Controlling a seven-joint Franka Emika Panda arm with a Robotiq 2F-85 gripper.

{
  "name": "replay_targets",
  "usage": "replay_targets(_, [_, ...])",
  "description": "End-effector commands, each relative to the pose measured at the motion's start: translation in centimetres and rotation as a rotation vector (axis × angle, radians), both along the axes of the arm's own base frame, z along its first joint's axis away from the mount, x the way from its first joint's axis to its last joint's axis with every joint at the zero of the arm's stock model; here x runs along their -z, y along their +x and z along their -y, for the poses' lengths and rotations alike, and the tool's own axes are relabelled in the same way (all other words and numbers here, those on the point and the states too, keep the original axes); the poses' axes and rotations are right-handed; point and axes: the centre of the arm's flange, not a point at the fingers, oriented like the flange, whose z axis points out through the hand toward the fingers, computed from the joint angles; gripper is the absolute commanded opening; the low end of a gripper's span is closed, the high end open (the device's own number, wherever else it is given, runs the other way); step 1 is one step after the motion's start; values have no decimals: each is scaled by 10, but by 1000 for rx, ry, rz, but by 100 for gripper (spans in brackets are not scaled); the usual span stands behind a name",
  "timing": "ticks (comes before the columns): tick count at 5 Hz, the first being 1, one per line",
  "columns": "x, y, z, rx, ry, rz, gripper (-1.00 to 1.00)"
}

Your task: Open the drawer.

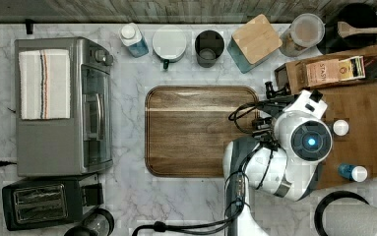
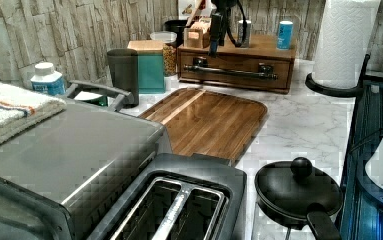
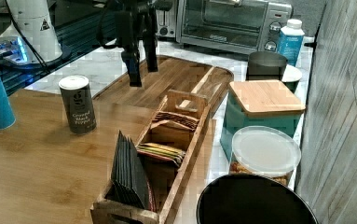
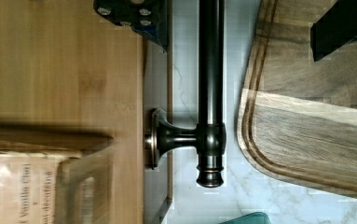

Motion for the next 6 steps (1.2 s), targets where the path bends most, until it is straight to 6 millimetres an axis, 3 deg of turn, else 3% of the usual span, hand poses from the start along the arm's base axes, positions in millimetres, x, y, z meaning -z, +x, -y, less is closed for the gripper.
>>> replay_targets(1, [16,14,12,-81,-31,0,100])
replay_targets(3, [31,1,18,-61,-42,75,100])
replay_targets(6, [70,4,15,-101,-52,19,100])
